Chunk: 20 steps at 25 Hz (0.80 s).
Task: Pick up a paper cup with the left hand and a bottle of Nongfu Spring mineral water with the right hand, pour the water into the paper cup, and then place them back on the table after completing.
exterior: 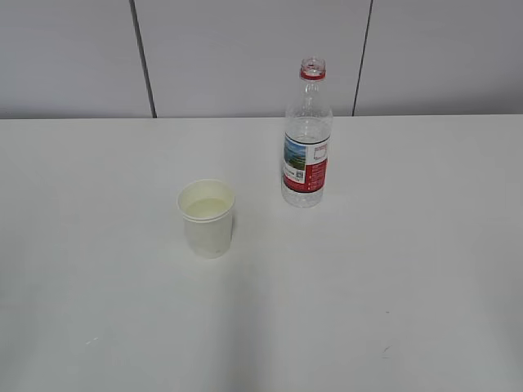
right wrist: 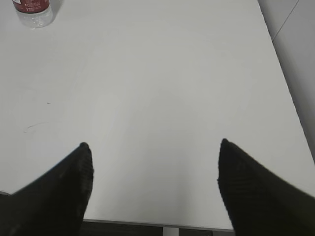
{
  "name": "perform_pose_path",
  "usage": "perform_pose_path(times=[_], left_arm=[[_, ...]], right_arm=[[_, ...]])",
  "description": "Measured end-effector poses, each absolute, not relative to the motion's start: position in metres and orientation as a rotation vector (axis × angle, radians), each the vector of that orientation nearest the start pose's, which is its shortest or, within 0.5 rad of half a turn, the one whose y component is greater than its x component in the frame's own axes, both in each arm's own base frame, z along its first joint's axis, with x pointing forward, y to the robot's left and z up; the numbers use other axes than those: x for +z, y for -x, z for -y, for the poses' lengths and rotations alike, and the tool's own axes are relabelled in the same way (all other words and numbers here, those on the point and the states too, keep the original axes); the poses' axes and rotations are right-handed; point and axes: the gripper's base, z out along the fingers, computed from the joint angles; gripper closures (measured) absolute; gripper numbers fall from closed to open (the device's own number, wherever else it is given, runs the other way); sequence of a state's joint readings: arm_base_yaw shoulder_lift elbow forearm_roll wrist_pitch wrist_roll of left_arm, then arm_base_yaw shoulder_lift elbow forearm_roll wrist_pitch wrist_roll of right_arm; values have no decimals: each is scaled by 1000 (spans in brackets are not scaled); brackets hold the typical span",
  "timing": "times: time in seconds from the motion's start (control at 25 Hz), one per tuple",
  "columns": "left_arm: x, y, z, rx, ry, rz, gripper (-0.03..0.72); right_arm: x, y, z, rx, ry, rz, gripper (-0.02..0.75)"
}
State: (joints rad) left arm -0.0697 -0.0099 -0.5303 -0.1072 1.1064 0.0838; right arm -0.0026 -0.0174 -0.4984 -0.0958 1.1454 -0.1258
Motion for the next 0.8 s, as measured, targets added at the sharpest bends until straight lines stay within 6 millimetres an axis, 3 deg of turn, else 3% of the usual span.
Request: perform_pose_path(times=[0.8], left_arm=[[282, 13, 8, -119, -167, -2040, 333]], right_arm=[[270, 11, 8, -192, 120, -2110, 152]])
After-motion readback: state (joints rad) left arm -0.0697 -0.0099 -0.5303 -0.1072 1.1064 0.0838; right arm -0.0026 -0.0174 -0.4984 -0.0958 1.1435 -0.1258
